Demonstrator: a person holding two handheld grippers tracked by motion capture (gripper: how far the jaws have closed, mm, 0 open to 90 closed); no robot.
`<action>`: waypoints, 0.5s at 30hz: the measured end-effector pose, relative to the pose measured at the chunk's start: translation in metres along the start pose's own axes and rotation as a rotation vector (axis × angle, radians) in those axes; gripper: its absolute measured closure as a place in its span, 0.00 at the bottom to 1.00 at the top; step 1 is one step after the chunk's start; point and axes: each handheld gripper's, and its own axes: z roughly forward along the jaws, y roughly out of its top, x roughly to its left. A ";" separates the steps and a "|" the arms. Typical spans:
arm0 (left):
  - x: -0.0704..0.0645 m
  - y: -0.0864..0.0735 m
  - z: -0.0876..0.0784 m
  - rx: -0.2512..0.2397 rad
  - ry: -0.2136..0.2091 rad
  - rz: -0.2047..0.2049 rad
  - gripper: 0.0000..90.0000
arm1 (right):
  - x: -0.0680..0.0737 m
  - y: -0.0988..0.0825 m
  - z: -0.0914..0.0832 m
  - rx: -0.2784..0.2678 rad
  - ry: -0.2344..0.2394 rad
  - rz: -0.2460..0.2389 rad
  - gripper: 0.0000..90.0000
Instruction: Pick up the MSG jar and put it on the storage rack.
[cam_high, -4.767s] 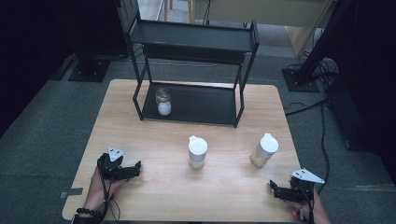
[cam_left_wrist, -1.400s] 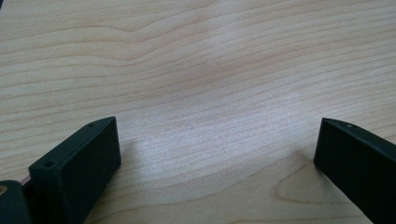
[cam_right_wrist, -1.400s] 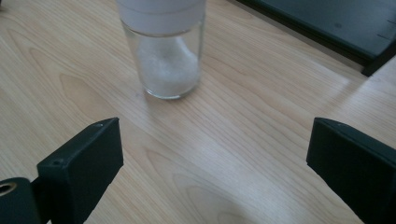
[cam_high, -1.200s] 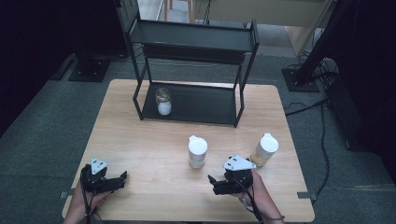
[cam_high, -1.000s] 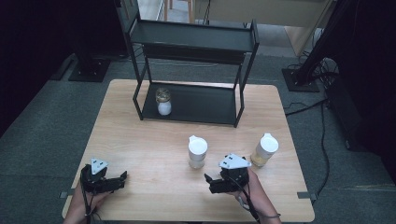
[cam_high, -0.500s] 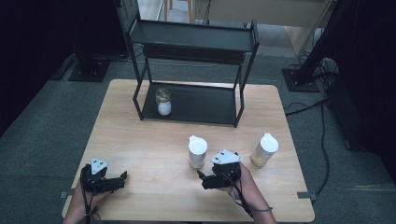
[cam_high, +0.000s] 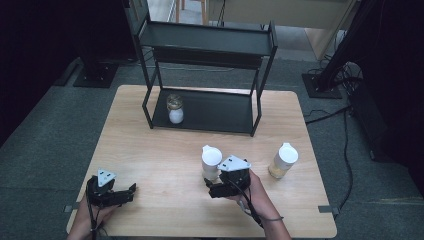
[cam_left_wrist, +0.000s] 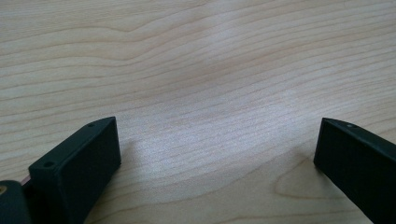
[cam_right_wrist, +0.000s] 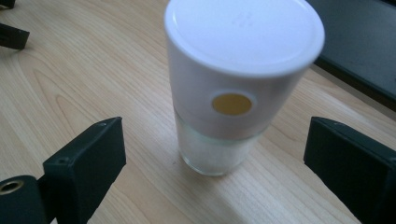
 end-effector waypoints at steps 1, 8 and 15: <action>0.000 0.000 0.000 0.000 0.000 0.000 0.01 | 0.001 0.002 0.001 -0.003 0.002 0.003 0.06; 0.000 0.000 0.000 0.000 -0.001 0.002 0.01 | 0.003 0.007 0.008 0.006 -0.008 0.006 0.08; 0.000 0.000 0.000 0.000 -0.003 0.003 0.01 | 0.004 0.012 0.015 0.014 0.001 0.026 0.08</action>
